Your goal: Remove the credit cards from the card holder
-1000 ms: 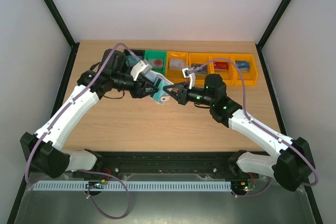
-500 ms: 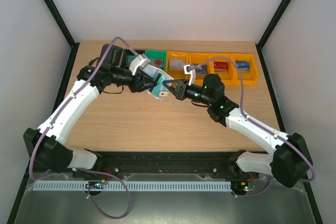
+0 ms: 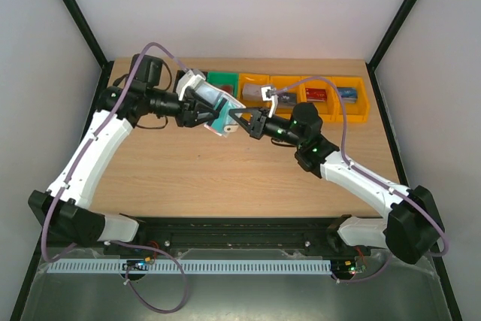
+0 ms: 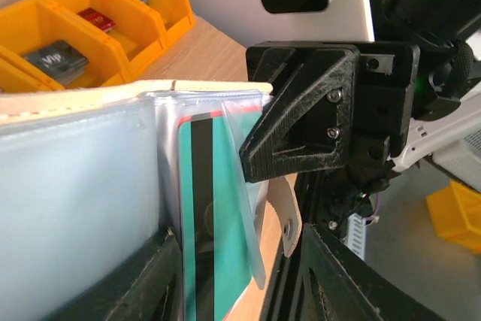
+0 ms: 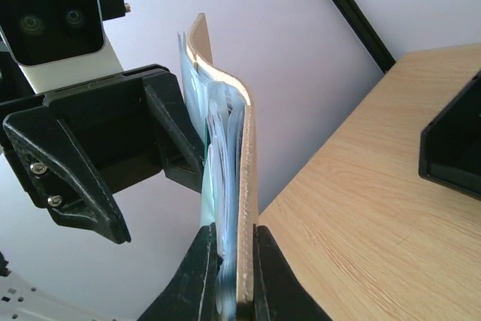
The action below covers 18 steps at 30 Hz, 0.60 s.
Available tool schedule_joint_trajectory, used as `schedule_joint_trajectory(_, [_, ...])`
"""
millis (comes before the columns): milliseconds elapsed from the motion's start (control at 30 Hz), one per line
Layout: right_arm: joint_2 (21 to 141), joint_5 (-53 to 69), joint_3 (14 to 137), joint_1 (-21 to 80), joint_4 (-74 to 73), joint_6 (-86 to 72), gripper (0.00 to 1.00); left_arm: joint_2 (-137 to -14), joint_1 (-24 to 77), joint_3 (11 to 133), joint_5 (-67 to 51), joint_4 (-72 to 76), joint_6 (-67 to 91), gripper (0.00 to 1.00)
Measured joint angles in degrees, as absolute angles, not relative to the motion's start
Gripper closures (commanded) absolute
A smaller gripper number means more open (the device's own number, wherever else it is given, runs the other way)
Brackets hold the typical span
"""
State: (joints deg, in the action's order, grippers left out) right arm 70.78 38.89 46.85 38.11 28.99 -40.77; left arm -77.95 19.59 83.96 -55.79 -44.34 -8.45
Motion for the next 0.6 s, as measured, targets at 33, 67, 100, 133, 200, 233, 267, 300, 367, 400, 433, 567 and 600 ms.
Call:
schedule_joint_trajectory(33, [70.94, 39.13, 47.31, 38.11, 29.23, -40.77, 0.98, -77.95, 19.77, 85.12, -55.31, -45.60, -9.52, 0.53])
schedule_joint_trajectory(67, [70.96, 39.31, 47.62, 38.11, 29.56, -40.77, 0.99, -77.91, 19.92, 86.32, -54.85, -46.68, -10.50, 0.53])
schedule_joint_trajectory(100, [70.96, 39.64, 47.94, 38.11, 29.98, -40.80, 0.98, -77.87, 20.08, 87.31, -54.46, -47.48, -11.40, 0.54])
schedule_joint_trajectory(133, [70.96, 40.03, 48.25, 38.11, 30.37, -40.80, 0.98, -77.67, 20.29, 87.96, -53.82, -47.94, -12.01, 0.55])
schedule_joint_trajectory(200, [71.05, 40.84, 48.38, 38.11, 30.74, -40.77, 0.99, -77.03, 21.04, 88.33, -51.57, -48.60, -13.04, 0.58])
schedule_joint_trajectory(233, [71.16, 41.36, 48.38, 38.06, 30.72, -40.75, 0.98, -76.79, 21.63, 88.33, -49.78, -48.93, -13.26, 0.59])
schedule_joint_trajectory(267, [71.26, 41.69, 48.38, 38.00, 30.63, -40.71, 0.98, -76.66, 22.26, 88.31, -47.92, -49.12, -13.47, 0.60])
schedule_joint_trajectory(300, [71.35, 41.98, 48.38, 37.89, 30.33, -40.47, 0.98, -76.53, 23.24, 88.18, -45.17, -49.15, -13.82, 0.61])
schedule_joint_trajectory(367, [71.37, 42.65, 48.38, 37.74, 29.28, -39.86, 0.99, -76.42, 24.86, 87.59, -40.91, -48.97, -14.06, 0.61])
schedule_joint_trajectory(400, [71.37, 42.94, 48.38, 37.71, 28.77, -39.55, 0.98, -76.34, 25.41, 87.07, -39.44, -48.71, -14.09, 0.61])
schedule_joint_trajectory(433, [71.37, 43.40, 48.38, 37.69, 28.29, -39.16, 0.98, -76.25, 25.96, 86.39, -38.13, -48.38, -14.13, 0.61])
schedule_joint_trajectory(567, [71.35, 45.19, 48.36, 37.50, 26.79, -37.91, 0.98, -76.25, 27.16, 84.73, -36.05, -47.44, -13.89, 0.48])
schedule_joint_trajectory(600, [71.33, 45.52, 48.36, 37.41, 26.63, -37.54, 0.98, -76.25, 27.42, 84.58, -35.79, -47.31, -13.85, 0.45])
